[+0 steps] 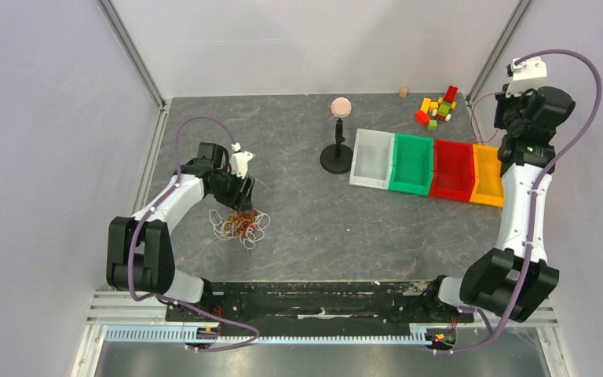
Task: Untangle the cables
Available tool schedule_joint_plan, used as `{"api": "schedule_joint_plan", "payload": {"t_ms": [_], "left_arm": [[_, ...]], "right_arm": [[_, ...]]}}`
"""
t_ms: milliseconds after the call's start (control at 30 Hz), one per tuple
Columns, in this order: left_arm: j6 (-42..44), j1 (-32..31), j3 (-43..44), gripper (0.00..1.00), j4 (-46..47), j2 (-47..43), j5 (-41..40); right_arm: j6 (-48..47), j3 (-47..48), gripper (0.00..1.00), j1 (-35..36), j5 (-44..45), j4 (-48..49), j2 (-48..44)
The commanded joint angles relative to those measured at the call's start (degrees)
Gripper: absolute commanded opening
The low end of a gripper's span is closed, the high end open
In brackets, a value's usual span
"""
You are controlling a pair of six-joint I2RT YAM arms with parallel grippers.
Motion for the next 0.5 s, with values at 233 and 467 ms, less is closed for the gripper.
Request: {"api": "schedule_joint_plan", "payload": {"t_ms": [233,467], "left_arm": [[-2.1,0.3,-0.3,0.66,2.0,0.6,0.5],[-2.2,0.3,-0.4,0.66,2.0,0.5,0.6]], "right_arm": [[6.8,1.9,0.0,0.1,-7.7,6.5,9.8],[3.1,-10.4,0.0,0.1,-8.3,4.2,6.0]]}}
